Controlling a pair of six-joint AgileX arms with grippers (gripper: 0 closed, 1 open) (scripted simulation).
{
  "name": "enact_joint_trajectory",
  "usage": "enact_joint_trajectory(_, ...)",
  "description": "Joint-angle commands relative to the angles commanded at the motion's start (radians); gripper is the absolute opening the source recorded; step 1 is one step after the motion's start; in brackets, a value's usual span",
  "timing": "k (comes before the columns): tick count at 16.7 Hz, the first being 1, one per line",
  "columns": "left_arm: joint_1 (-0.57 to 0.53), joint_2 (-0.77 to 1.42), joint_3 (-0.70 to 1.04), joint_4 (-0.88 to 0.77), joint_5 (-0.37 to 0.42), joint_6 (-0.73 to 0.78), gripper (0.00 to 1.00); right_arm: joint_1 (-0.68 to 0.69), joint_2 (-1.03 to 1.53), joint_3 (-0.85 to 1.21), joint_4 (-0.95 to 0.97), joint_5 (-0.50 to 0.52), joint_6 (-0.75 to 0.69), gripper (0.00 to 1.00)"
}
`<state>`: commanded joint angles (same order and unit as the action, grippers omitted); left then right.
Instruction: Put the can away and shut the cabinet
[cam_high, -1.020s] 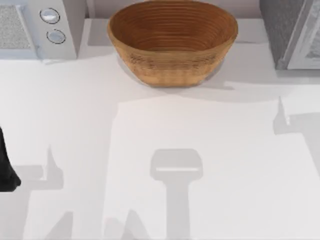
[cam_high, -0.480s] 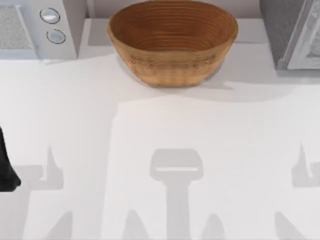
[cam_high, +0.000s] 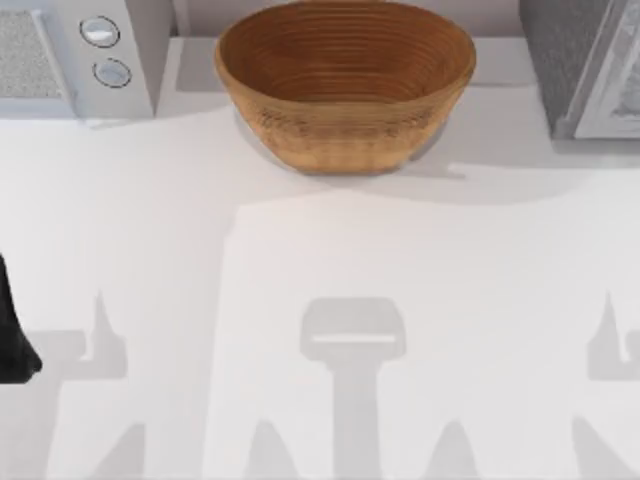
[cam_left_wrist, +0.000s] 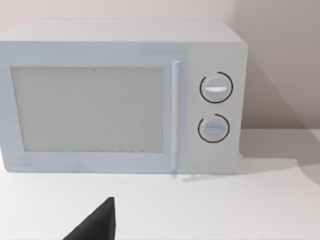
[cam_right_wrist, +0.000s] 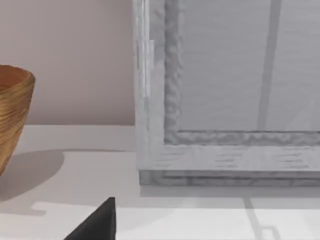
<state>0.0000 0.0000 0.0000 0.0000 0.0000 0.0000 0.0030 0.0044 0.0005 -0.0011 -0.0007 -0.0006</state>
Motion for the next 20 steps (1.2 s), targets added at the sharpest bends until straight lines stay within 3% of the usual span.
enact_joint_trajectory(3, 0.000, 0.000, 0.000, 0.000, 0.000, 0.000, 1.00, -0.032, 0.034, 0.014, 0.033, -0.033, 0.002, 1.00)
enact_joint_trajectory(6, 0.000, 0.000, 0.000, 0.000, 0.000, 0.000, 1.00, -0.143, 0.161, 0.057, 0.156, -0.145, 0.007, 1.00)
enact_joint_trajectory(20, 0.000, 0.000, 0.000, 0.000, 0.000, 0.000, 1.00, -0.896, 1.394, 0.320, 1.060, -0.885, 0.021, 1.00)
